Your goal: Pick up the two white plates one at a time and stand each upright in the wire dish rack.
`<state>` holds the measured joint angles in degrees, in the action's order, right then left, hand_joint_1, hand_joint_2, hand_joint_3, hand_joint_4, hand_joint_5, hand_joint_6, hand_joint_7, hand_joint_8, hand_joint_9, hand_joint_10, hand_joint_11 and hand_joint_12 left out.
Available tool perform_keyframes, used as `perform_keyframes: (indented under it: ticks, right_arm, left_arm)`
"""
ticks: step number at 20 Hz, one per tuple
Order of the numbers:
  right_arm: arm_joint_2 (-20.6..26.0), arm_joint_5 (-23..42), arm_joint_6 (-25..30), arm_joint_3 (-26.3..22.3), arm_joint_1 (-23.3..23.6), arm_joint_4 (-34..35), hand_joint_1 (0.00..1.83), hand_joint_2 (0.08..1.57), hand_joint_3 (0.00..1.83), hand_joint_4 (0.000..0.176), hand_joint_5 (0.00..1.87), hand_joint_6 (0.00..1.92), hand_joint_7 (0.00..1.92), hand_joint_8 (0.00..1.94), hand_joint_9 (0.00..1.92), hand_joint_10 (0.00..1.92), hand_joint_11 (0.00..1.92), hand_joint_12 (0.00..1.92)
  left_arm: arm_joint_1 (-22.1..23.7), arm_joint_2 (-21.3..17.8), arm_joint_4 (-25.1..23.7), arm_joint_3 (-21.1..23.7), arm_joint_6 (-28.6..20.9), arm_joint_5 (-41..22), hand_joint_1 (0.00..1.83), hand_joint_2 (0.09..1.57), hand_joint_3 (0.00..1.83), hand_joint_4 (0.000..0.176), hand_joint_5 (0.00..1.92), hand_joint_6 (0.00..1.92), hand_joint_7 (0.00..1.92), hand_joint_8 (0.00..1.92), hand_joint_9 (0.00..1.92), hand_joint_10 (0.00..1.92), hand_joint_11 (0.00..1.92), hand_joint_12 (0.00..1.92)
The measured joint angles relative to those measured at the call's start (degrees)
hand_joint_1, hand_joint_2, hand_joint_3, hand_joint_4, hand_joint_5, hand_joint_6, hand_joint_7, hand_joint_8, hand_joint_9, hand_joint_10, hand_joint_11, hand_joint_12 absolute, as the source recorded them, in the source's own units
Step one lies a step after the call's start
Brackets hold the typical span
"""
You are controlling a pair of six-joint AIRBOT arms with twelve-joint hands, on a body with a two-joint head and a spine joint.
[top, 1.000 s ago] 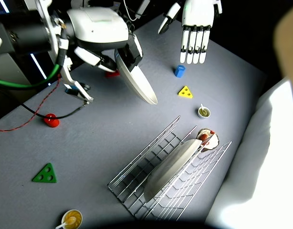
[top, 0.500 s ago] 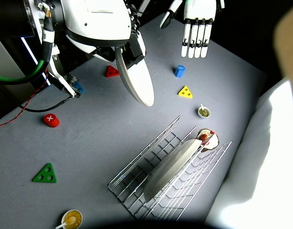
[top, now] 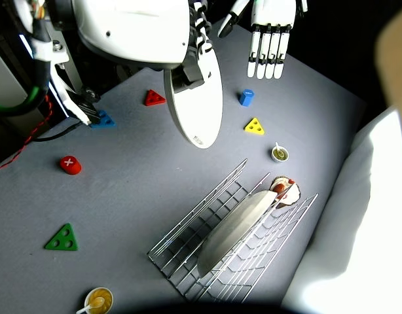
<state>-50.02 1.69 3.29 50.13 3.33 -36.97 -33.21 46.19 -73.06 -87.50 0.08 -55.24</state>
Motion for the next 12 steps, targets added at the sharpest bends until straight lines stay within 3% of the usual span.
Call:
perform_keyframes:
  ticks: [1,3,5,9,12]
  right_arm:
    - [0.1,-1.2,0.0,0.4,0.0,0.8,1.50,1.03,0.00,0.000,1.05,0.82,1.08,0.47,1.20,0.60,1.10,1.23]
    - [0.1,-3.1,0.0,1.5,0.5,2.9,1.49,1.04,0.00,0.000,1.05,0.84,1.02,0.54,1.15,0.68,1.06,1.28]
    - [0.1,-3.7,0.0,2.9,1.4,4.2,1.50,1.04,0.00,0.000,1.00,0.90,1.11,0.43,1.18,0.62,1.06,1.28]
    - [0.2,-4.6,-0.3,4.3,1.6,5.7,1.49,1.06,0.00,0.000,0.95,1.00,0.98,0.64,1.15,0.67,1.03,1.32]
    - [0.2,-5.7,-0.4,5.5,2.2,8.3,1.50,1.03,0.00,0.000,0.97,0.95,1.14,0.44,1.21,0.57,1.04,1.26]
  left_arm:
    - [0.0,0.0,0.4,-0.3,0.0,-0.1,0.01,0.99,0.00,0.000,0.12,0.00,0.17,0.00,0.18,0.00,0.18,0.01]
    - [0.0,0.0,0.9,-0.3,0.0,-0.2,0.01,0.99,0.00,0.000,0.13,0.00,0.18,0.00,0.18,0.00,0.17,0.00]
    - [0.0,0.0,0.9,-0.3,0.0,-0.8,0.06,0.99,0.00,0.000,0.12,0.00,0.18,0.00,0.18,0.00,0.20,0.01]
    - [0.2,0.1,1.7,-0.7,0.0,-0.9,0.05,0.98,0.00,0.000,0.16,0.01,0.21,0.00,0.21,0.00,0.20,0.01]
    - [0.2,0.1,1.7,-1.0,0.0,-1.5,0.05,0.99,0.00,0.000,0.14,0.00,0.19,0.00,0.19,0.00,0.17,0.00]
